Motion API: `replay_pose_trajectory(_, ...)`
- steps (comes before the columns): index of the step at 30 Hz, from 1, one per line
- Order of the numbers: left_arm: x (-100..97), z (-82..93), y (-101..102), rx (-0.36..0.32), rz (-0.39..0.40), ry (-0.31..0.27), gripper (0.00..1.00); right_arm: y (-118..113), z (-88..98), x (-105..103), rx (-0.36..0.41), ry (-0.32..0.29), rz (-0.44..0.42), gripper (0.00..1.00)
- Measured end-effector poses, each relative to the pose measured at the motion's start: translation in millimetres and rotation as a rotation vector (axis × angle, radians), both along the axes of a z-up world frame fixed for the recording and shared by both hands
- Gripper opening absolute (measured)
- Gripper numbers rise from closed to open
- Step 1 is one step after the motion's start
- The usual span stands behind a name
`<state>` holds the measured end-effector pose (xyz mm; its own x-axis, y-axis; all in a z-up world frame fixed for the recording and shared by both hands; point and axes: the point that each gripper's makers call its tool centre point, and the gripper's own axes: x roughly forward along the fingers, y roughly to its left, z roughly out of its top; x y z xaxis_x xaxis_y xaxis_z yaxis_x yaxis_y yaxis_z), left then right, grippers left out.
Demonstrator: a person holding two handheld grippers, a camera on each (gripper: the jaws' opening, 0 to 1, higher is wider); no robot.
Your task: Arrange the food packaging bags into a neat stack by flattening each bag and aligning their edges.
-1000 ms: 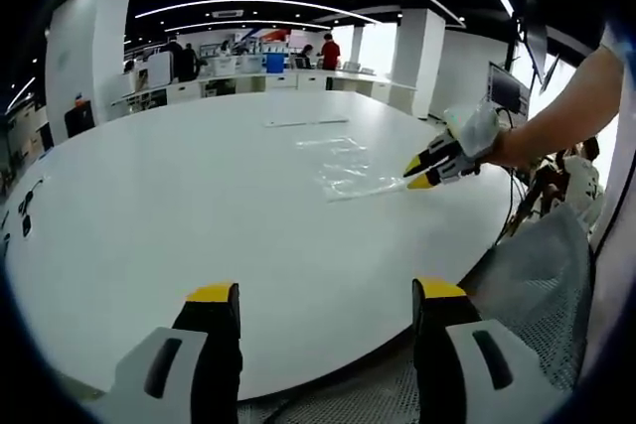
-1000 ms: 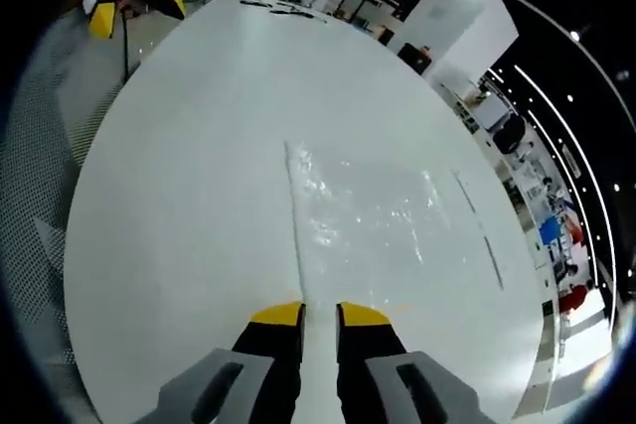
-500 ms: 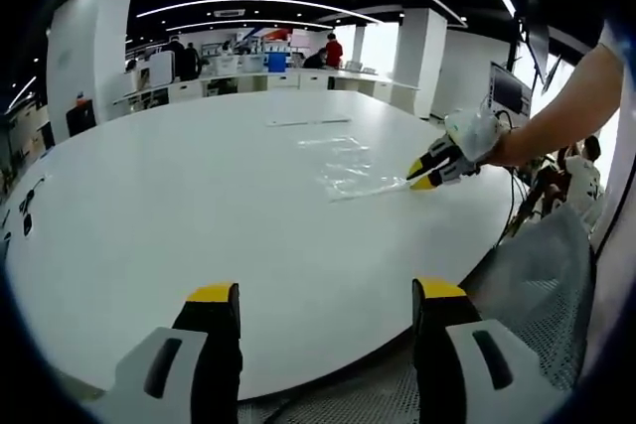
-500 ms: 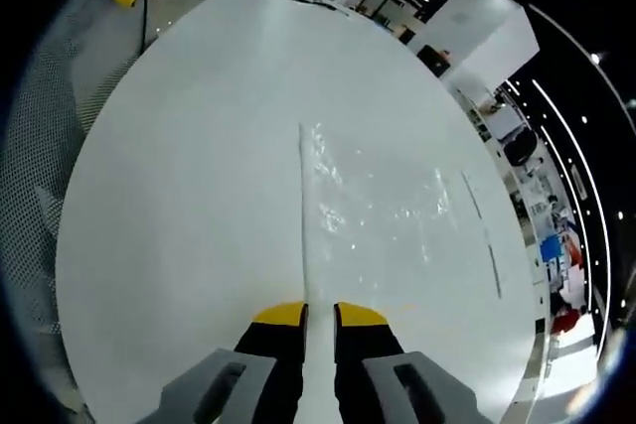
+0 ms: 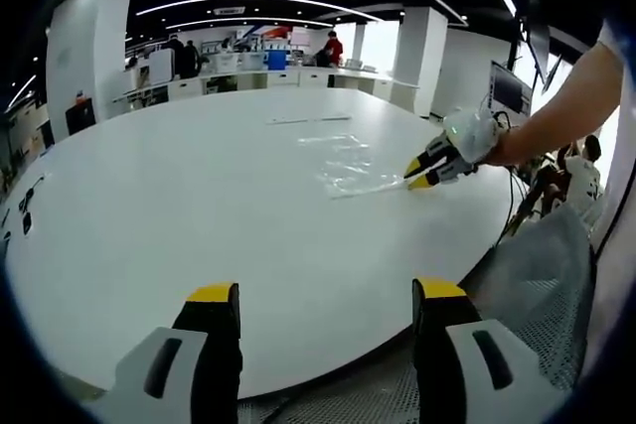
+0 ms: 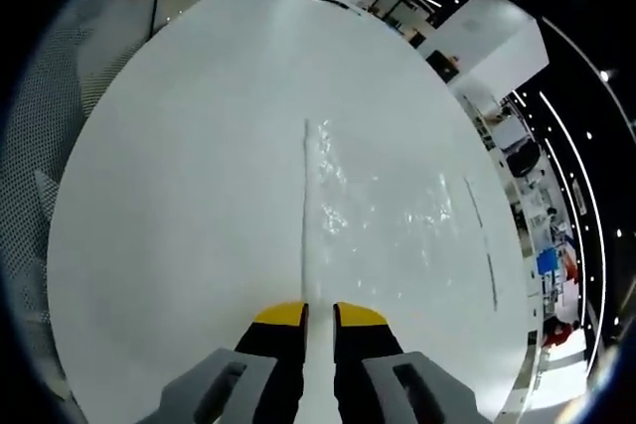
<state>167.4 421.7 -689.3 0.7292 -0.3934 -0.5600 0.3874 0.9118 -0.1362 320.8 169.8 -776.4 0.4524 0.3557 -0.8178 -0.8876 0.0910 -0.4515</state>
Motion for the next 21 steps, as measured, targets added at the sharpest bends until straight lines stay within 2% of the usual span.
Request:
replay_pose_trajectory(6, 1.0, -5.8, 4.4, 0.001, 0.001, 0.002, 0.69, 1.6, 0.3, 1.0, 0.003, 0.010, 0.002, 0.04)
replay_pose_trajectory(13, 0.9, -4.2, 2.9, 0.003, 0.002, 0.003, 0.69, 2.0, -1.5, 0.8, 0.000, 0.021, 0.000, 0.00)
replay_pose_trajectory(21, 0.5, -2.3, 1.4, 0.006, -0.002, 0.003, 0.69, 2.0, 4.8, 4.2, 0.009, -0.002, 0.004, 0.00)
